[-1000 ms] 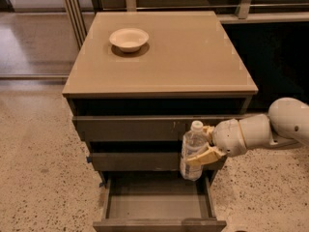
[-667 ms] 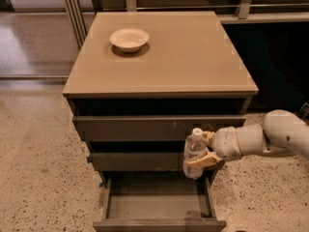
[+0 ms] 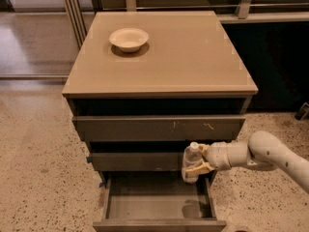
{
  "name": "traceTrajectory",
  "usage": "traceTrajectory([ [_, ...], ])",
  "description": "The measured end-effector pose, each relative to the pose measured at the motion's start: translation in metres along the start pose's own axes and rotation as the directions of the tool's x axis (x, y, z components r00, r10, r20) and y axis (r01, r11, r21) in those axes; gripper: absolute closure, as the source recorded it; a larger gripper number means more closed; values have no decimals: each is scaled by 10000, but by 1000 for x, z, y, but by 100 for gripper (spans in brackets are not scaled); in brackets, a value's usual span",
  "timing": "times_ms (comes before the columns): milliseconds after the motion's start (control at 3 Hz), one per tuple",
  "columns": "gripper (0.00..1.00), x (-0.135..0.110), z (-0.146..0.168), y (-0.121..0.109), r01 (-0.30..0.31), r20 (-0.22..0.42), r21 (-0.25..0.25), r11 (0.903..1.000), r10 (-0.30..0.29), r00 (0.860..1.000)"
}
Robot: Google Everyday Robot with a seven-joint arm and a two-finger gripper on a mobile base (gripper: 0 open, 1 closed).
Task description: Place blue plastic bottle into bottom drawer
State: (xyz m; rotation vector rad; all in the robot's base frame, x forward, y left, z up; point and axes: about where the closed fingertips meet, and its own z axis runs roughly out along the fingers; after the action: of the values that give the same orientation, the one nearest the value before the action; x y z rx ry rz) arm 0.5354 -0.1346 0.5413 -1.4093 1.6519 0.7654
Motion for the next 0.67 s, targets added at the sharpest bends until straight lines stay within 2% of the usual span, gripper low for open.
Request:
traceTrajectory([
  [333,100,11,7,1,-138,89,-61,9999,139,9999],
  [667,100,28,19,8,38,-100,-69,10000,-38,9999],
])
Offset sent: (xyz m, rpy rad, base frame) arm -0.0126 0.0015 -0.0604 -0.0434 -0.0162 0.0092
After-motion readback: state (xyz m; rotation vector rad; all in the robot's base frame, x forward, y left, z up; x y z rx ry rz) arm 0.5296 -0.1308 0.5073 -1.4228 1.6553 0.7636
